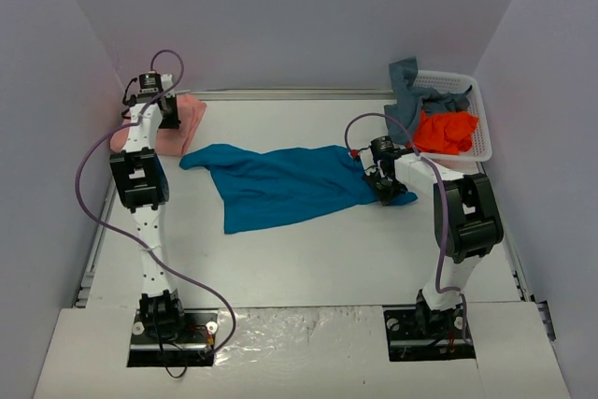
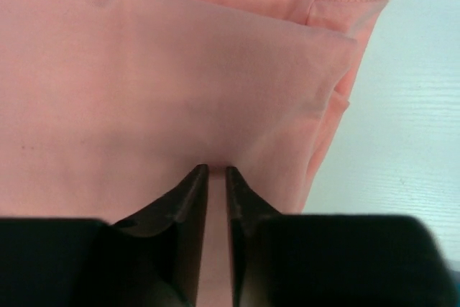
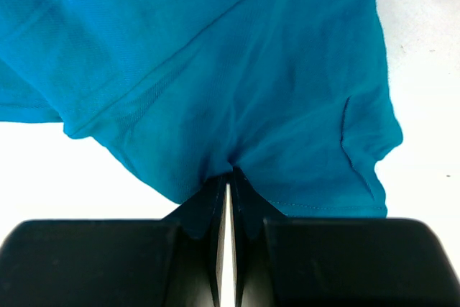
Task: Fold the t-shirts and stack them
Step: Flatten out the tshirt
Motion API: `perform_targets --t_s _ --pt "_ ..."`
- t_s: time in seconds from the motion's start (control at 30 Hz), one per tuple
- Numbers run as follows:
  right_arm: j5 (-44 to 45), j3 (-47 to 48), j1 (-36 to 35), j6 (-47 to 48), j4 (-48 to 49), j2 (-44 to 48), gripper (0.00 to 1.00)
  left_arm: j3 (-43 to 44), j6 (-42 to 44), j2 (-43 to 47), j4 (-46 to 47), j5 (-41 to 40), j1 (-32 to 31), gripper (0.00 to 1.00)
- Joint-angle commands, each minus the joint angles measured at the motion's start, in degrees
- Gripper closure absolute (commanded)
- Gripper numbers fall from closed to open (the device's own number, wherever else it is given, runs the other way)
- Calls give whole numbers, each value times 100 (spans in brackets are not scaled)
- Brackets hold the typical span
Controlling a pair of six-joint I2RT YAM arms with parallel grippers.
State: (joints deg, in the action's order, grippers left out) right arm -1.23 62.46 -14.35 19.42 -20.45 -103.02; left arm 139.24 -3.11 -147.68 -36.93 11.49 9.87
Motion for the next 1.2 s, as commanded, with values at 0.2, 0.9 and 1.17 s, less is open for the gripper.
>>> perform_targets --t_s 0.2,0.9,1.17 --pt "71 -76 -68 18 -223 -25 100 -2430 917 2879 713 106 -362 56" --pt "80 -76 -270 18 -223 72 100 -8174 3300 6831 1126 -269 -2699 42" --pt "106 -76 -270 18 -214 28 100 -8694 3475 6849 1223 -411 -3395 41"
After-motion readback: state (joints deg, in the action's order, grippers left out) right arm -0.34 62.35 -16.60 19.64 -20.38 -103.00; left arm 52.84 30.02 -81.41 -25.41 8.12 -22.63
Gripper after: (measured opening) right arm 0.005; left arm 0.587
